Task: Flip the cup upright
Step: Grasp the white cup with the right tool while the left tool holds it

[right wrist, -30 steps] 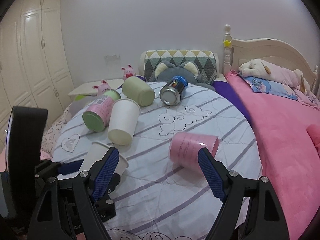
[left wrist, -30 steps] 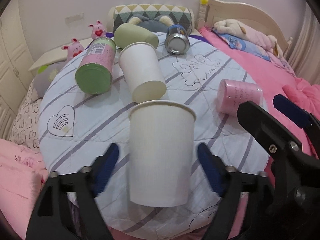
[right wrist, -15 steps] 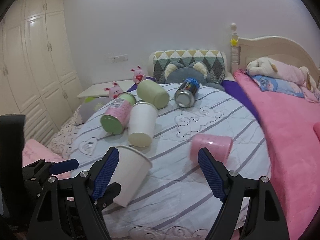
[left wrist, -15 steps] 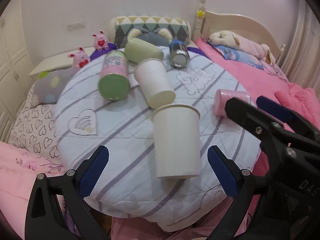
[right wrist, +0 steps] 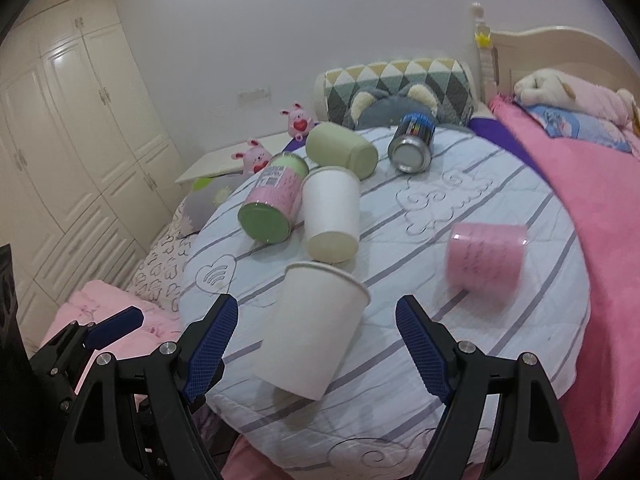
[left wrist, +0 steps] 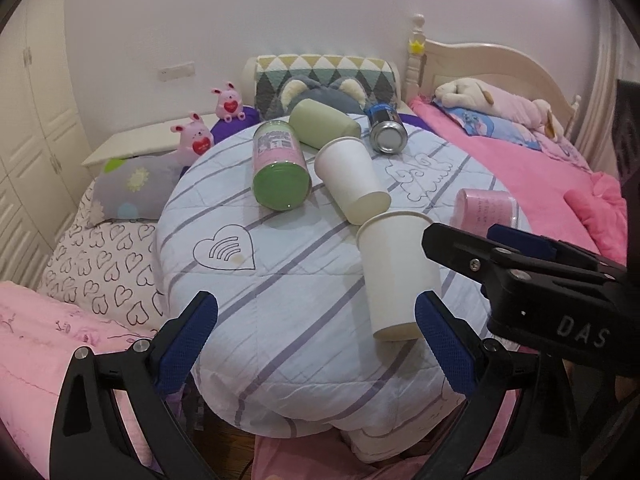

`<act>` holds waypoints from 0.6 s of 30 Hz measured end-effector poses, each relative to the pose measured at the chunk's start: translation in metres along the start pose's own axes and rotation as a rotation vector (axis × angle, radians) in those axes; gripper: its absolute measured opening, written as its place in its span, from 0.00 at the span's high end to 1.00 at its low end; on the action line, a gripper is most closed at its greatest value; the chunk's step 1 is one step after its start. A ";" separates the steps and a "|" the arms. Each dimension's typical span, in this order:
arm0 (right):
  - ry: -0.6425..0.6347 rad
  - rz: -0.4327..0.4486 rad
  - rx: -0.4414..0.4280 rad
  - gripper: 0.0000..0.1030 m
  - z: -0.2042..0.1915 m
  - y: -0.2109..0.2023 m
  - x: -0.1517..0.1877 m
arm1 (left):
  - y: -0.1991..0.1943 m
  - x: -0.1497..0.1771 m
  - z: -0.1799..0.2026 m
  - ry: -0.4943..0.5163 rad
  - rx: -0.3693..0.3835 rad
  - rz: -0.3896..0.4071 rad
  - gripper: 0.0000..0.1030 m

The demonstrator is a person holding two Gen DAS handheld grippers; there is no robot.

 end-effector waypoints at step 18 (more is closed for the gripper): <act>0.122 -0.131 0.017 0.20 0.009 0.041 0.014 | 0.020 0.016 0.002 0.032 0.073 -0.058 0.02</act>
Point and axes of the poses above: each gripper's, at about its wrist camera, not at the fingertips, and y roughly the way its jaws point, z to its right, x to its underside, the point moved 10 cm from there along y, roughly the way its jaws point, and after that the axes turned 5 degrees about -x, right-handed, at the moved point
